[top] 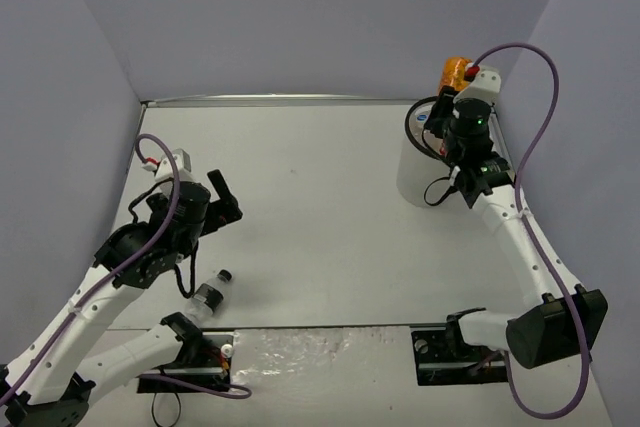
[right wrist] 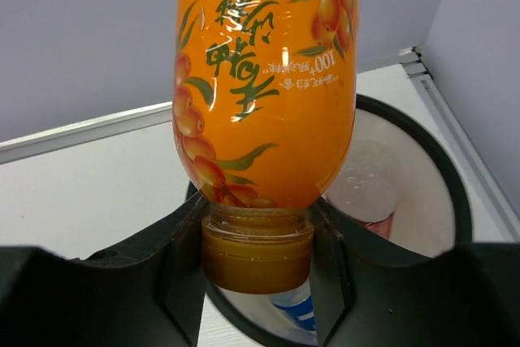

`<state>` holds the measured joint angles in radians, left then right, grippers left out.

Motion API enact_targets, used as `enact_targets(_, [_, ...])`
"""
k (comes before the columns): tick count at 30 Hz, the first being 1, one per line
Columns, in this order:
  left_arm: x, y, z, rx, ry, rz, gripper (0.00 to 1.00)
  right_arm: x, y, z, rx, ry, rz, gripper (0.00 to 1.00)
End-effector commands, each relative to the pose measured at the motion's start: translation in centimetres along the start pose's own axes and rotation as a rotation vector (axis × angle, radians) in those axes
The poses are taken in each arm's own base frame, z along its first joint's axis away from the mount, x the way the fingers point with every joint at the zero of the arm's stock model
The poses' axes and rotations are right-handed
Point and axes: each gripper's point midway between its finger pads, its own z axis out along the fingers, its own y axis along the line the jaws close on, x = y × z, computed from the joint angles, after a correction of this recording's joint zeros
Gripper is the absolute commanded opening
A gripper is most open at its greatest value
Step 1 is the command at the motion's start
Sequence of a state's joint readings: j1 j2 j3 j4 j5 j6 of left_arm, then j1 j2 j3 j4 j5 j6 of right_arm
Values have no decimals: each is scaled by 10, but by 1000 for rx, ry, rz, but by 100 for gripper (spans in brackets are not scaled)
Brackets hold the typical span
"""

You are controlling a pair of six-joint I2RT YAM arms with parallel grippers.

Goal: Put the plastic bottles in the bin

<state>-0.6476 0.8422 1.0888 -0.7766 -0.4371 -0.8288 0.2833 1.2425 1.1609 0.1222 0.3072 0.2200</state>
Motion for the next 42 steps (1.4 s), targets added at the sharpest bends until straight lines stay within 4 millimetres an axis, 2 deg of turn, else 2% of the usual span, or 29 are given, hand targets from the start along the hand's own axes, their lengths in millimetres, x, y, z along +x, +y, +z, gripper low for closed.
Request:
enact_targets(1, [21, 58, -29, -231, 132, 79, 97, -10, -15, 15, -28, 66, -33, 13])
enact_targets(2, [30, 68, -35, -266, 177, 109, 97, -9, -19, 18, -29, 77, -37, 15])
enact_targets(6, [51, 87, -43, -346, 303, 204, 97, -6, -29, 22, -27, 108, -28, 45])
enact_targets(8, [63, 88, -42, -346, 372, 246, 97, -9, -31, 20, -24, 109, -37, 70])
enact_targets(11, [85, 80, -36, -285, 477, 303, 97, -16, -34, 15, -11, 92, -45, 97])
enact_targets(12, [90, 79, -34, -276, 506, 331, 97, -20, -36, 11, -1, 79, -45, 100])
enact_targets(15, [102, 82, -26, -273, 556, 387, 97, -26, -38, 3, -4, 60, -49, 100])
enact_targets(17, [109, 75, -19, -218, 604, 407, 97, -32, -35, -6, -26, 41, -50, 100])
enact_targets(18, [110, 68, -14, -189, 606, 390, 97, -32, -35, -8, -34, 40, -52, 100])
enact_targets(21, [123, 65, -4, -134, 709, 315, 97, -38, -31, -17, -59, 21, -45, 100])
enact_targets(26, [133, 76, 9, -202, 780, 185, 97, -50, -31, -31, -72, -23, -30, 100])
enact_targets(31, [151, 93, 14, -372, 803, 80, 97, -59, -28, -40, -95, -57, -16, 100])
enact_targets(34, [150, 112, 19, -493, 736, 55, 97, -57, -26, -42, -114, -57, -12, 100])
enact_targets(38, [143, 117, 20, -525, 670, 43, 97, -53, -26, -42, -114, -50, -17, 100])
enact_targets(42, [147, 127, 24, -581, 635, 23, 97, -53, -22, -40, -133, -67, -8, 100])
